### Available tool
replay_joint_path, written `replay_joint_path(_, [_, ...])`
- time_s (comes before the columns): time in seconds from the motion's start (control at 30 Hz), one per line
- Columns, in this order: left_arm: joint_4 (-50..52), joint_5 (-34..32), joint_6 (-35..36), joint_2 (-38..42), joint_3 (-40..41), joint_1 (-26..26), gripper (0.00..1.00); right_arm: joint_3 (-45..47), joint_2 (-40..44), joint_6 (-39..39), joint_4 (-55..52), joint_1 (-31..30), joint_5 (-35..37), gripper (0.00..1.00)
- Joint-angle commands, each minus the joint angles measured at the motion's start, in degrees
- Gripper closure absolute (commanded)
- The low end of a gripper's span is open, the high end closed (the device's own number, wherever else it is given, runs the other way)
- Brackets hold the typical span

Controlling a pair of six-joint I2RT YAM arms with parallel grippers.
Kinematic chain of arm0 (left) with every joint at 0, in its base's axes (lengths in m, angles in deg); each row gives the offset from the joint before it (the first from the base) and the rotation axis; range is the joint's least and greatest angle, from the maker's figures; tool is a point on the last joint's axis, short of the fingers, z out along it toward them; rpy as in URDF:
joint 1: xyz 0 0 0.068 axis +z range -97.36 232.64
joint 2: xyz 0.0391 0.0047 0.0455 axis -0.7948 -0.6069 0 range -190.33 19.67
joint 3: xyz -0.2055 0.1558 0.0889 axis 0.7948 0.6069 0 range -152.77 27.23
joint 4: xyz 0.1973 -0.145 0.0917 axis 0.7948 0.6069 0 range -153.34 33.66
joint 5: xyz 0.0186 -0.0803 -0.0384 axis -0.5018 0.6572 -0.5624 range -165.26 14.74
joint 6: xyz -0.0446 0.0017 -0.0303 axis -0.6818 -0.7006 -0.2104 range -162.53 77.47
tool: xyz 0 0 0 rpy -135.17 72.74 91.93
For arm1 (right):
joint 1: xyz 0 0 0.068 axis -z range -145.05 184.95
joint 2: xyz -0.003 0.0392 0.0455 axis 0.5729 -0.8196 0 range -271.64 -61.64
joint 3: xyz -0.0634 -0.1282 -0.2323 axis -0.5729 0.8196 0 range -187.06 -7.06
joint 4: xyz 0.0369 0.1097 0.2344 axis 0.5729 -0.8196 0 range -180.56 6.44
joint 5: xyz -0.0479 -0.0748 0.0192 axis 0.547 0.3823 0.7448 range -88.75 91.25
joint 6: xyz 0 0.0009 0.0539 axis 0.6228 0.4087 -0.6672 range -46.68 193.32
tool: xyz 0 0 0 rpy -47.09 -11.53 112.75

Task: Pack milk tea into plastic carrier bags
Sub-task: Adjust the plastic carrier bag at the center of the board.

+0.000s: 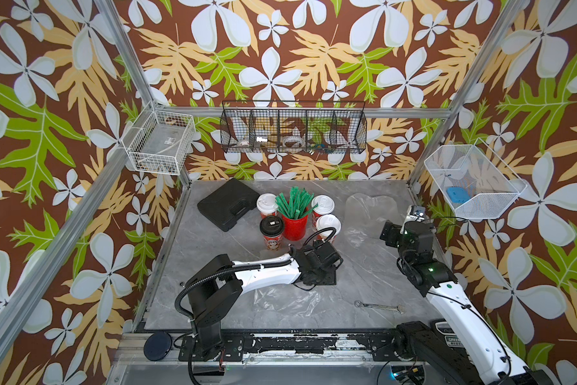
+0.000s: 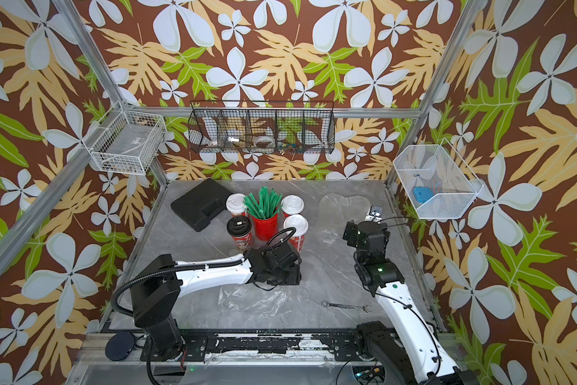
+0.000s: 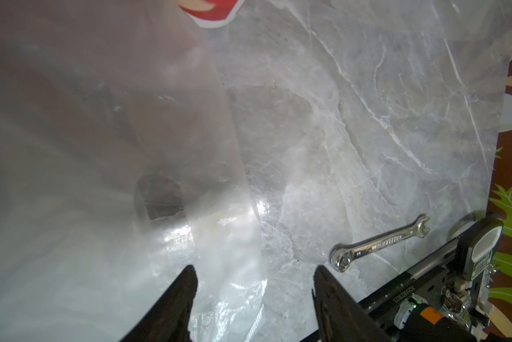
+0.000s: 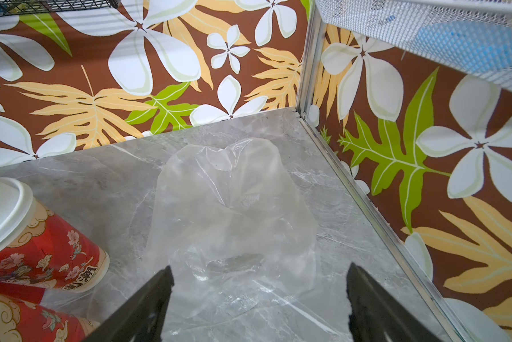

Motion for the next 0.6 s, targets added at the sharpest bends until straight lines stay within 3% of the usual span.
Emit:
replay_joint_path(0.0, [1.57, -2.79, -1.29, -0.87, -0.76, -0.05, 0.34, 0.60, 0.96, -0.11, 0.17, 0.05, 0.61, 0.10])
replay_joint_path(0.57, [2.78, -0.71, 1.87, -9.18, -6.69, -0.05, 0.35, 2.05, 4.15, -0.40, -0.85, 0.05, 1.83, 0.09])
